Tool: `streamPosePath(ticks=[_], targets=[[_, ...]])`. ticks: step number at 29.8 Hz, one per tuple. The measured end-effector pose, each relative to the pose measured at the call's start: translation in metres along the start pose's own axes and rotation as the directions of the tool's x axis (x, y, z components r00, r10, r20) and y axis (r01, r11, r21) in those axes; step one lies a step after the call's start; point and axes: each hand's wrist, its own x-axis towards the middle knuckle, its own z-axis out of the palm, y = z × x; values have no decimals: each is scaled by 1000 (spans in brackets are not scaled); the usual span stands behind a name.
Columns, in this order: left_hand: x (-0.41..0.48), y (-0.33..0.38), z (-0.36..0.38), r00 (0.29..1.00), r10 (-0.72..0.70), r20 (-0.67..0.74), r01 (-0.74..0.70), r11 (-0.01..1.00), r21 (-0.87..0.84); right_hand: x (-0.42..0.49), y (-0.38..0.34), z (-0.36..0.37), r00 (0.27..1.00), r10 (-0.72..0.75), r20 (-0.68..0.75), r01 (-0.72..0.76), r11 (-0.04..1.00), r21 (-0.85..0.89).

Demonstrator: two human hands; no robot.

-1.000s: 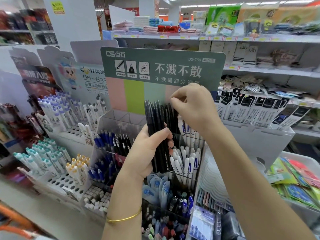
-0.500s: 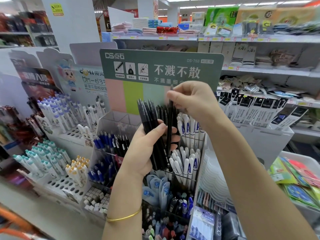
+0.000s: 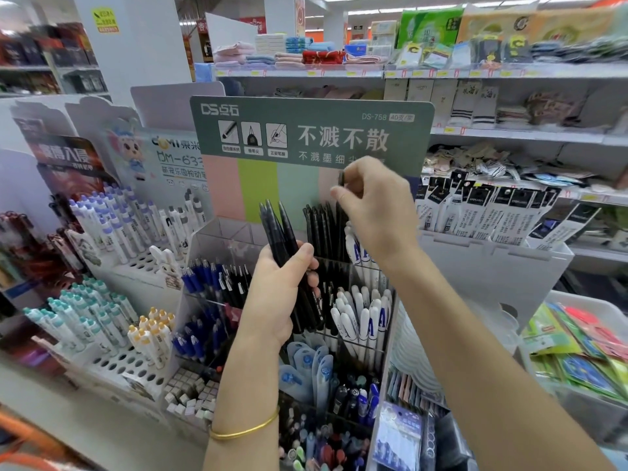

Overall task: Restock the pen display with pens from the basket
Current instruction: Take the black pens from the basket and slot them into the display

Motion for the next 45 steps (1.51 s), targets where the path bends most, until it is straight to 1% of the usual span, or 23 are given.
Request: streamPosePath(ticks=[2, 4, 6, 8, 9, 11, 12, 13, 15, 16, 18, 20, 23, 25, 27, 30, 32, 33, 36, 38, 41, 45], targets=[[-1, 1, 0, 1000, -7, 13, 7, 1000, -21, -2, 2, 4, 992, 32, 124, -5, 977, -212], [-2, 1, 0, 999, -8, 37, 9, 999, -33, -3, 2, 6, 966, 65, 252, 44, 914, -404], [-3, 1, 0, 998, -4, 68, 7, 999, -34, -3, -1, 6, 941, 75, 330, 111, 853, -510], [-3, 1, 1, 995, 5, 98, -1, 999, -34, -2, -4, 3, 931, 67, 360, 152, 823, -547], [-3, 1, 2, 993, 13, 114, -9, 999, -33, -1, -5, 1, 936, 57, 347, 147, 833, -534], [-4, 2, 3, 990, 28, 141, -25, 999, -25, 1, -8, -4, 963, 36, 268, 92, 888, -450], [-4, 2, 3, 987, 35, 156, -32, 999, -17, 1, -10, -8, 972, 26, 234, 65, 925, -374], [-4, 2, 4, 985, 38, 171, -37, 999, -11, 0, -12, -10, 973, 18, 230, 49, 958, -283], [-5, 3, 6, 980, 38, 196, -38, 999, -5, -2, -17, -14, 950, -2, 311, 39, 993, -113], [-6, 4, 7, 978, 38, 206, -38, 999, -5, -3, -20, -15, 929, -11, 371, 39, 997, -67], [-7, 4, 9, 977, 36, 209, -36, 999, -3, -5, -22, -15, 895, -2, 447, 27, 998, -52], [-8, 3, 10, 979, 25, 201, -25, 1000, -2, -5, -21, -15, 887, 18, 462, 6, 999, -52], [-9, 5, 9, 984, 9, 180, -4, 1000, -28, -4, -18, -16, 907, 42, 419, -53, 998, 15], [-8, 7, 10, 991, 7, 135, -1, 999, -40, -4, -17, -15, 925, 51, 377, -94, 991, 96], [-5, 10, 10, 998, 2, 67, 1, 998, -55, -4, -16, -13, 942, 90, 324, -147, 977, 155], [-1, 10, 7, 999, -25, -24, 24, 999, -47, 2, -12, -13, 970, 176, 169, -213, 948, 237], [1, 7, 3, 996, -22, -83, 22, 1000, -1, 7, -10, -17, 979, 198, 50, -204, 933, 296], [2, 6, 0, 995, -3, -105, 6, 1000, 28, 9, -11, -18, 981, 192, 0, -183, 938, 295], [4, 6, -3, 992, 20, -124, -12, 998, 63, 9, -8, -16, 986, 133, -98, -108, 967, 230], [3, 7, -2, 994, 7, -106, -1, 998, 57, 5, -6, -10, 989, 71, -126, -51, 987, 155], [0, 6, -1, 998, -14, -58, 15, 1000, 24, -1, -3, -2, 997, -9, -77, 11, 1000, 24], [-3, 3, 1, 1000, -22, -5, 22, 1000, 8, -5, -2, 2, 1000, -9, 22, 12, 993, -114]])
